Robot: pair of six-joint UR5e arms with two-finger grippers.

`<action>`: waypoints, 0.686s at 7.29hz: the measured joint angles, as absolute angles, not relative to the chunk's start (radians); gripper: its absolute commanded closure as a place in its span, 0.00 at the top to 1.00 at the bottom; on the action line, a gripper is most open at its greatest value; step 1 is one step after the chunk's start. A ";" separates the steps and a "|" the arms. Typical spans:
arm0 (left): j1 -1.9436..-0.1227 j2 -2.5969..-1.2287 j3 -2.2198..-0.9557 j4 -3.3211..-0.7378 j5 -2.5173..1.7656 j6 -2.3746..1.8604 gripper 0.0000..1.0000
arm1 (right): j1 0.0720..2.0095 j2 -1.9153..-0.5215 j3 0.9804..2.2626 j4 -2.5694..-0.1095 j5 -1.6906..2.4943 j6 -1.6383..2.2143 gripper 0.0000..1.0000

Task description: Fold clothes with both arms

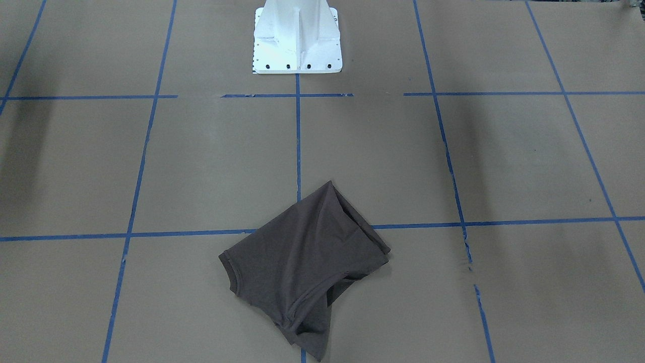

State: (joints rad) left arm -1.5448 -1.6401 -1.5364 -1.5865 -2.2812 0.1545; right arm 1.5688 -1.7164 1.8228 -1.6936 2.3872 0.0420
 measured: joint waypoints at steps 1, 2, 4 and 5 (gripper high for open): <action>-1.545 -1.640 -1.533 -1.586 -2.282 0.150 1.00 | 1.569 -1.714 1.824 -1.693 2.387 0.044 1.00; -1.545 -1.640 -1.530 -1.586 -2.282 0.147 1.00 | 1.568 -1.713 1.824 -1.692 2.387 0.047 1.00; -1.545 -1.638 -1.527 -1.590 -2.282 0.145 1.00 | 1.567 -1.698 1.821 -1.691 2.387 0.050 1.00; -1.545 -1.638 -1.527 -1.592 -2.282 0.145 1.00 | 1.567 -1.688 1.818 -1.691 2.387 0.051 1.00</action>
State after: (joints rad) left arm -1.5447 -1.6379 -1.5268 -1.5925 -2.2824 0.1453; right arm 1.5666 -1.6879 1.8180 -1.6905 2.3868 0.0515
